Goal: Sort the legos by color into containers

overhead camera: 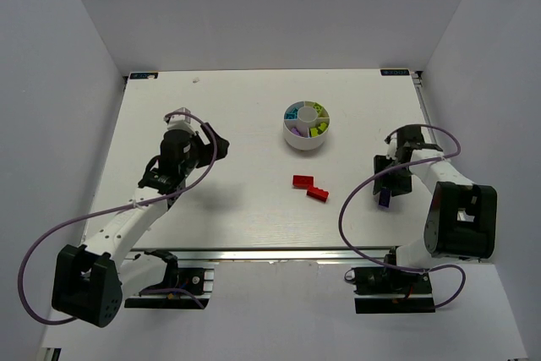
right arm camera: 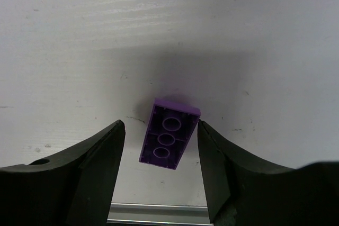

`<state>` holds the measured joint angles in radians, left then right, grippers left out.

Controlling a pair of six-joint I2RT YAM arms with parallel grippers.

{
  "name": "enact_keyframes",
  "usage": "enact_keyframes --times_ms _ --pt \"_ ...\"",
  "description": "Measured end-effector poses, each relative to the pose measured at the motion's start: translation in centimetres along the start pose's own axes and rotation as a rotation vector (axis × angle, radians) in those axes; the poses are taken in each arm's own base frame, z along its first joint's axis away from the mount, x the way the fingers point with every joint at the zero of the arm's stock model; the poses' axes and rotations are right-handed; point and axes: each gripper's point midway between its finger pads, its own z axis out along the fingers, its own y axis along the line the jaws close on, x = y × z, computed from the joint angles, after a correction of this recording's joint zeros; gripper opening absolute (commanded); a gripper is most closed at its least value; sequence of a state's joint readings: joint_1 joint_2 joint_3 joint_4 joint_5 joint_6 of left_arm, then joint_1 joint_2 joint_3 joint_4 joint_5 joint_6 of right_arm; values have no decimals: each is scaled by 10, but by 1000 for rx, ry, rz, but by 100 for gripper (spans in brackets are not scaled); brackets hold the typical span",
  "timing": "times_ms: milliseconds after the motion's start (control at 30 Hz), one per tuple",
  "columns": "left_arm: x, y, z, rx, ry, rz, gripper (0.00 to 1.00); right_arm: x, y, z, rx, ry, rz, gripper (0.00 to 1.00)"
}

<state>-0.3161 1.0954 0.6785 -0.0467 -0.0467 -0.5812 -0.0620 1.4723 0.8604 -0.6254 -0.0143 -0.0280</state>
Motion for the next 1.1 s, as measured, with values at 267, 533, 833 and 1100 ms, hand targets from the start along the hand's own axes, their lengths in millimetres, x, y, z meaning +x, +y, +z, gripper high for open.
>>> enact_keyframes --times_ms 267,533,833,1100 --pt "6 5 -5 -9 0 -21 93 10 4 8 -26 44 7 31" --pt "6 6 -3 -15 -3 -20 93 -2 14 2 -73 13 -29 0" --pt "14 2 3 6 47 -22 92 -45 80 -35 -139 -228 -376 0" --pt "8 -16 2 62 61 -72 90 -63 93 -44 -175 -317 -412 0"
